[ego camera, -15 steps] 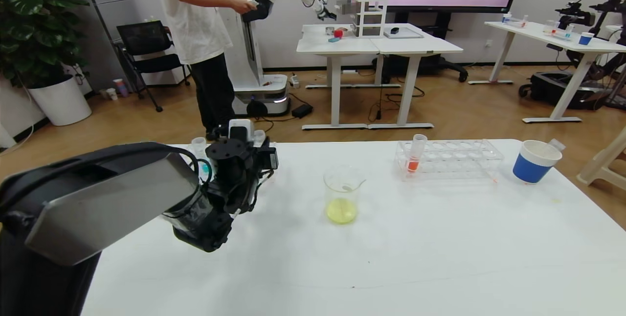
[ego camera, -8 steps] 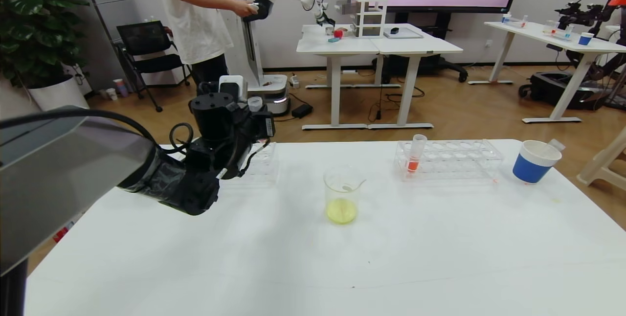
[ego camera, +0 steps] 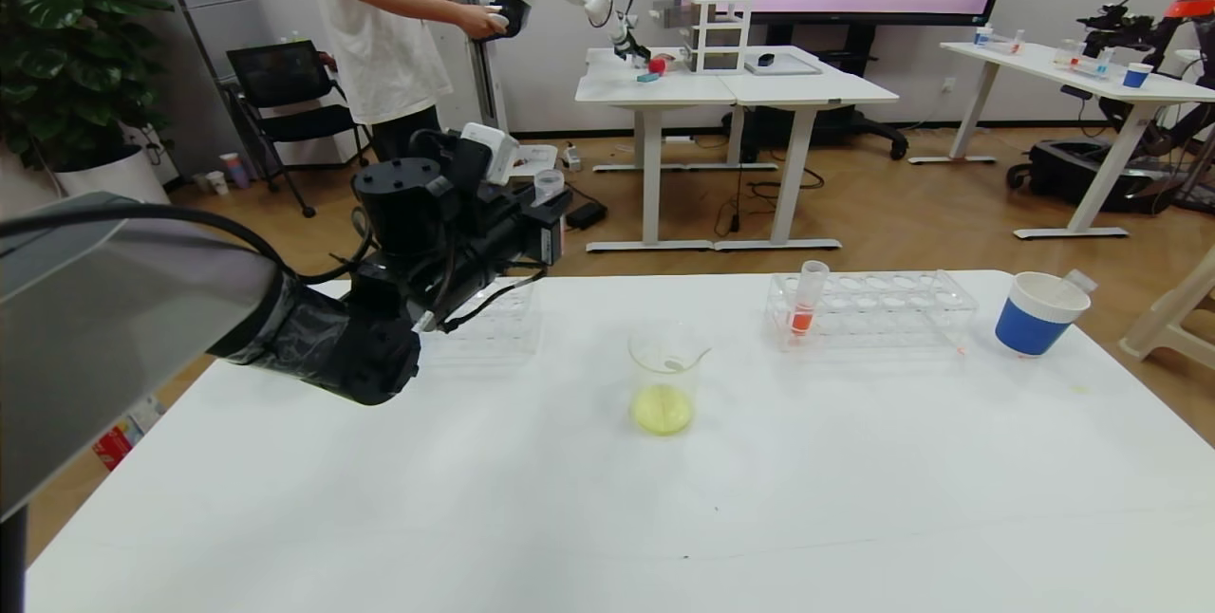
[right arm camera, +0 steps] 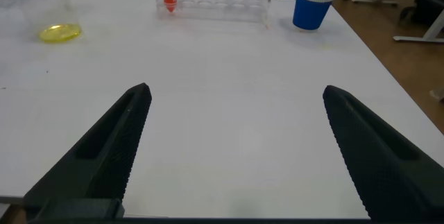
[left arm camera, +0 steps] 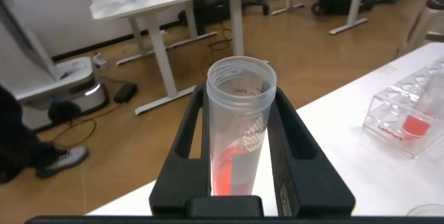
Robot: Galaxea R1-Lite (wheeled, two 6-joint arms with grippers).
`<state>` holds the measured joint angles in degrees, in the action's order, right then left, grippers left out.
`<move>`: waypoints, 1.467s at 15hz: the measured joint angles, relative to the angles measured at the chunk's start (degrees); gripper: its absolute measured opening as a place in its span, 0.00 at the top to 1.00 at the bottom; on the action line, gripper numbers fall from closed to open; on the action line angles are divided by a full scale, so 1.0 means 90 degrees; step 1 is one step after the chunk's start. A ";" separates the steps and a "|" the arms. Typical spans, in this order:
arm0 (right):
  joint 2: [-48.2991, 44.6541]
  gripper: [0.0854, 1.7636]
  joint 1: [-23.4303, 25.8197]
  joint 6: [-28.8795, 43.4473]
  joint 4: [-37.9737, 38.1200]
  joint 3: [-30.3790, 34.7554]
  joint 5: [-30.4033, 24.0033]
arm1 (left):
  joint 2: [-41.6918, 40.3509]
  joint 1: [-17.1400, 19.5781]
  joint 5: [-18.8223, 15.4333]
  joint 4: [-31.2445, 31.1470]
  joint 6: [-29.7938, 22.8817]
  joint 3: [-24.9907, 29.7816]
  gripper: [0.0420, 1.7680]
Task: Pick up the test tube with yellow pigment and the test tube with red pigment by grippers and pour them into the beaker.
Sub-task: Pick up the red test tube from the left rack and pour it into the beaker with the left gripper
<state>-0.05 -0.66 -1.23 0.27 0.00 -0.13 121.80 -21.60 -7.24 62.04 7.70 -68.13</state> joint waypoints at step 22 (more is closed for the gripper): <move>0.0000 0.02 0.0000 0.0000 -0.0003 0.0000 0.0000 | 0.1306 -0.0347 -0.4049 0.0998 0.5818 -0.0824 0.74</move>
<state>-0.05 -0.66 -1.23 0.24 0.00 -0.13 133.55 -24.72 -43.68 71.02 60.06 -75.55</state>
